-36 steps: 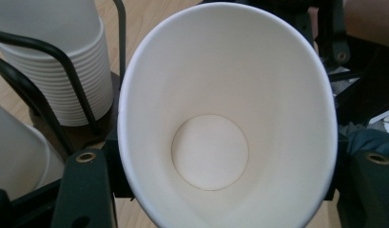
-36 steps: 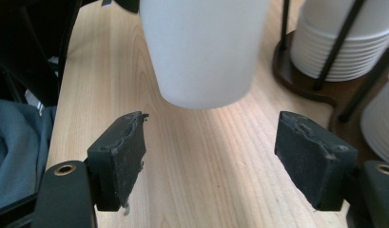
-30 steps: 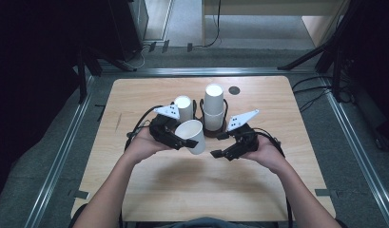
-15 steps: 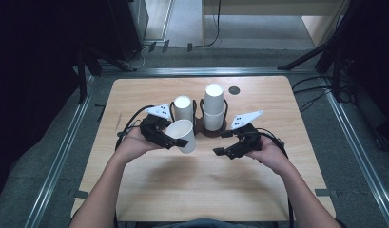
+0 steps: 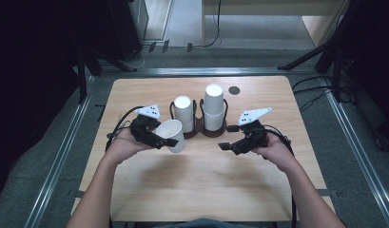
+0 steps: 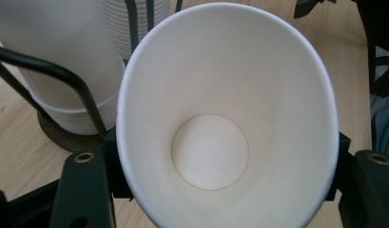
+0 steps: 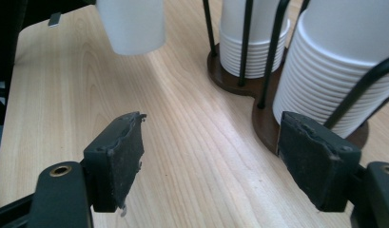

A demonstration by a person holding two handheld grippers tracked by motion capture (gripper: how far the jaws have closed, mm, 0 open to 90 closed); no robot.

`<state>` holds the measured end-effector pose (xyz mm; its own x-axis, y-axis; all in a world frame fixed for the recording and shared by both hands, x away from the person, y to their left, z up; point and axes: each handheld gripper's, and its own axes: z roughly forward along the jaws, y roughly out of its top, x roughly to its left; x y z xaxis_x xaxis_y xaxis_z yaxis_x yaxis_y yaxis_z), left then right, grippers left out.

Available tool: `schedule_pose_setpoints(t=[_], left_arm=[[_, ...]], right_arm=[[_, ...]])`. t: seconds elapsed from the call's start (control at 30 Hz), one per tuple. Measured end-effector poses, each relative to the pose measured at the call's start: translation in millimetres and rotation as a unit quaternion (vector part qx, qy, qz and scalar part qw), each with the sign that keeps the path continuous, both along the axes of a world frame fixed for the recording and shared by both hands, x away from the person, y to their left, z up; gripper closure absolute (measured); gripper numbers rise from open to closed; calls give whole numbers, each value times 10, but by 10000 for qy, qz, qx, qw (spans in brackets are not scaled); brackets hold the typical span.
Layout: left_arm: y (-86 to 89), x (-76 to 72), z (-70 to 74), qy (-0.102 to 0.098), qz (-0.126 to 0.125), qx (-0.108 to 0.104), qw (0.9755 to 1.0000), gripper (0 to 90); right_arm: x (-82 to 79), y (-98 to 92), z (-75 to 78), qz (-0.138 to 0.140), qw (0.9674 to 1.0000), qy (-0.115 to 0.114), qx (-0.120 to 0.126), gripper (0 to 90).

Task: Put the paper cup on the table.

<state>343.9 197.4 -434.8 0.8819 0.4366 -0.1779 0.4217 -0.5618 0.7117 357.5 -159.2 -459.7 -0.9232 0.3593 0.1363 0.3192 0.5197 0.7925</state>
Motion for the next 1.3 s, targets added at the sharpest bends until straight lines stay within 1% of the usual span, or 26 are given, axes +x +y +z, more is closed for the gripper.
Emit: schedule_pose_setpoints(t=[0.13, 0.2, 0.3, 0.37, 0.5, 0.67, 0.73, 0.8, 0.97, 1.3], left_arm=[[65, -7, 2, 3, 65, 32, 10000, 316], [99, -12, -1, 19, 103, 7, 9999, 316], [155, -17, 4, 8, 149, 69, 9999, 314], [195, -22, 7, 25, 195, 51, 9998, 314], [269, -17, 6, 12, 288, 80, 9996, 314], [368, 8, -15, 59, 335, 69, 9994, 313], [416, 26, -25, 65, 427, 53, 9991, 313], [463, 45, -37, 54, 501, 111, 9987, 312], [573, 87, -46, 65, 718, 56, 9974, 310], [716, 168, -84, 47, 1069, 139, 9942, 307]], right_arm=[[22, -33, 11, -44, 10000, -14, 7, 236], [24, -46, 17, -76, 10000, 11, -7, 235], [38, -70, 20, -88, 10000, -25, -16, 233], [43, -83, 24, -97, 9999, -25, -15, 232], [60, -112, 36, -152, 9999, -29, -3, 231], [68, -132, 32, -172, 9999, -2, -14, 231], [77, -136, 31, -189, 9998, -22, -19, 231], [83, -137, 30, -206, 9998, -30, -13, 231], [92, -137, 24, -210, 9998, -32, -40, 231], [98, -159, 4, -273, 9996, -34, -99, 231]])
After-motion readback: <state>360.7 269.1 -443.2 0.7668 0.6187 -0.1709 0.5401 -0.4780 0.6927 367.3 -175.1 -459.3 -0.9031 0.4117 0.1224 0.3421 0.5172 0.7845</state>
